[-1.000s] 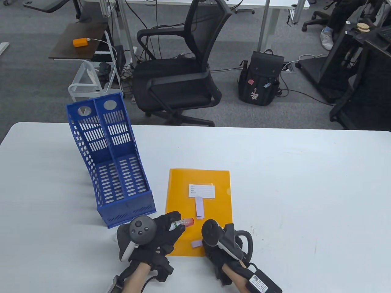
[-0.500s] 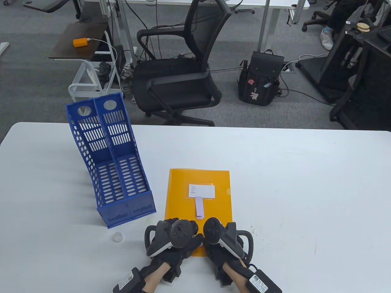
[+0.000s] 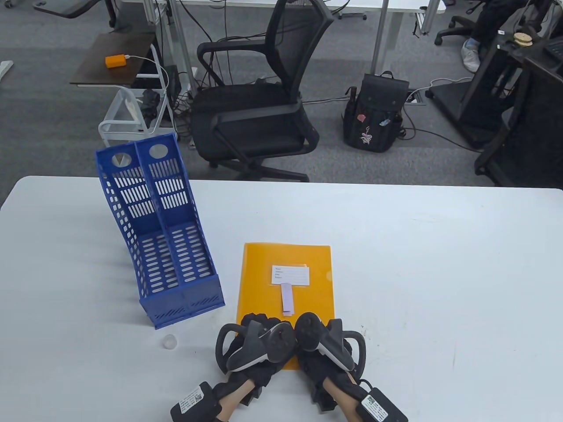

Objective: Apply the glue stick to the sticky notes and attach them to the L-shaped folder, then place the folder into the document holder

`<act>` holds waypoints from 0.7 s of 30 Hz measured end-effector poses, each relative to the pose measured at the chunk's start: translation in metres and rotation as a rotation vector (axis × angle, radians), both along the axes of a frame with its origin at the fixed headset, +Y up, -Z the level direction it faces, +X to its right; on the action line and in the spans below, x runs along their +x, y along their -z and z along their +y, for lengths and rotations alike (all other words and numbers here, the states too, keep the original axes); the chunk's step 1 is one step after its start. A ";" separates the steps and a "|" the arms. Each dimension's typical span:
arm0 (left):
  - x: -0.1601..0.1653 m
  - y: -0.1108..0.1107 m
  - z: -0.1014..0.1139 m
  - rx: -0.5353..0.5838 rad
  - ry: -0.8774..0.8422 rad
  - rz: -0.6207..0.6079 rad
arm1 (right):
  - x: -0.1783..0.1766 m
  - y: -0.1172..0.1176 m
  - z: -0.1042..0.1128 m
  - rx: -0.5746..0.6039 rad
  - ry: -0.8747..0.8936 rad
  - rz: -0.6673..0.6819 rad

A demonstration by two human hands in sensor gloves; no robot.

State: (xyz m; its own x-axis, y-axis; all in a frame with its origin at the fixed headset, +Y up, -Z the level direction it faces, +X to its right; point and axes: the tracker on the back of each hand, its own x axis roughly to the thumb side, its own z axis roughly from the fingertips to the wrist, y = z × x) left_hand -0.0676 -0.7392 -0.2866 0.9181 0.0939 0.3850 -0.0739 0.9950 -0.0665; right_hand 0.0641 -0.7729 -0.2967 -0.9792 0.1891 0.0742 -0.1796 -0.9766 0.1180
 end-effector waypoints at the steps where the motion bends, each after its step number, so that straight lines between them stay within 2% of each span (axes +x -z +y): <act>1: -0.001 0.000 0.000 -0.002 -0.004 -0.001 | -0.001 -0.001 0.000 0.006 -0.011 0.003; 5: -0.008 0.001 -0.001 -0.022 -0.023 0.005 | -0.003 -0.002 0.001 0.022 -0.043 0.014; 14: -0.019 -0.003 0.001 0.018 0.034 0.007 | -0.005 -0.003 0.002 0.030 -0.064 0.021; 21: -0.037 -0.001 0.013 0.034 -0.096 0.067 | -0.002 -0.001 0.001 0.009 -0.035 0.013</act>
State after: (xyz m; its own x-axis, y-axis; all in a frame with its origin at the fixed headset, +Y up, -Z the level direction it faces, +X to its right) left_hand -0.1049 -0.7259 -0.2860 0.9293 0.1707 0.3276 -0.1723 0.9847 -0.0244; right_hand 0.0617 -0.7716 -0.2954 -0.9842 0.1536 0.0886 -0.1434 -0.9834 0.1112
